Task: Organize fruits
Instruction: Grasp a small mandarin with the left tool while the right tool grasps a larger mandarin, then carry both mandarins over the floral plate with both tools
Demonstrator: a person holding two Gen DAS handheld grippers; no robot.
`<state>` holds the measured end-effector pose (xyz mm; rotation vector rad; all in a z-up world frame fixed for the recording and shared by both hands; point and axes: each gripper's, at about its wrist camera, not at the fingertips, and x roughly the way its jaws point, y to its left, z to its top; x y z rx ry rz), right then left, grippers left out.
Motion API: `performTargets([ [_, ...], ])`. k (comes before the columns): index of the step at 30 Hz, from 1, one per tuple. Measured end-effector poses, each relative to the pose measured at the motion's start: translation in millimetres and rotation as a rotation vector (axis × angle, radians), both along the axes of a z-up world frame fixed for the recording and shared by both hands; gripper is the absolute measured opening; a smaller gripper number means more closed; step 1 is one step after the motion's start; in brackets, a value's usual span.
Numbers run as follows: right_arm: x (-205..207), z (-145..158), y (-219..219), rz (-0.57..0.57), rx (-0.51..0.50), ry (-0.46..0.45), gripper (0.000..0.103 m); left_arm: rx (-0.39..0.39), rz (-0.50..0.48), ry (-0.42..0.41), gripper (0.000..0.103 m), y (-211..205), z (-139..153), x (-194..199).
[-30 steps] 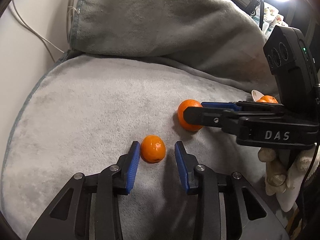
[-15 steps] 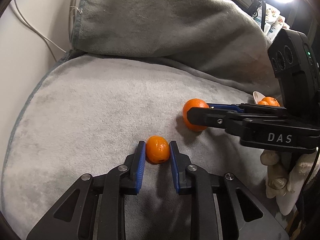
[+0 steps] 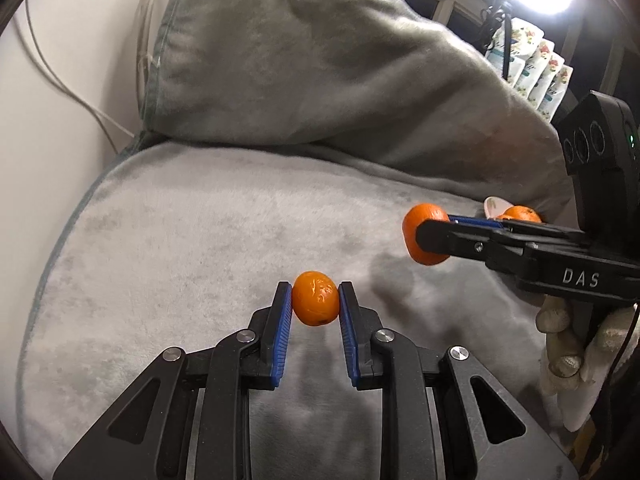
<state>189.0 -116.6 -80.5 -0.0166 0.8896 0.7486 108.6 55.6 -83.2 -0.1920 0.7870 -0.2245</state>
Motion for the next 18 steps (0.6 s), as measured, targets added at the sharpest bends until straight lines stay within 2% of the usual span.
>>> performTargets([
  [18,-53,49,-85,-0.092,0.054,-0.122,0.043,-0.011,-0.078,-0.097,0.021,-48,39,-16],
])
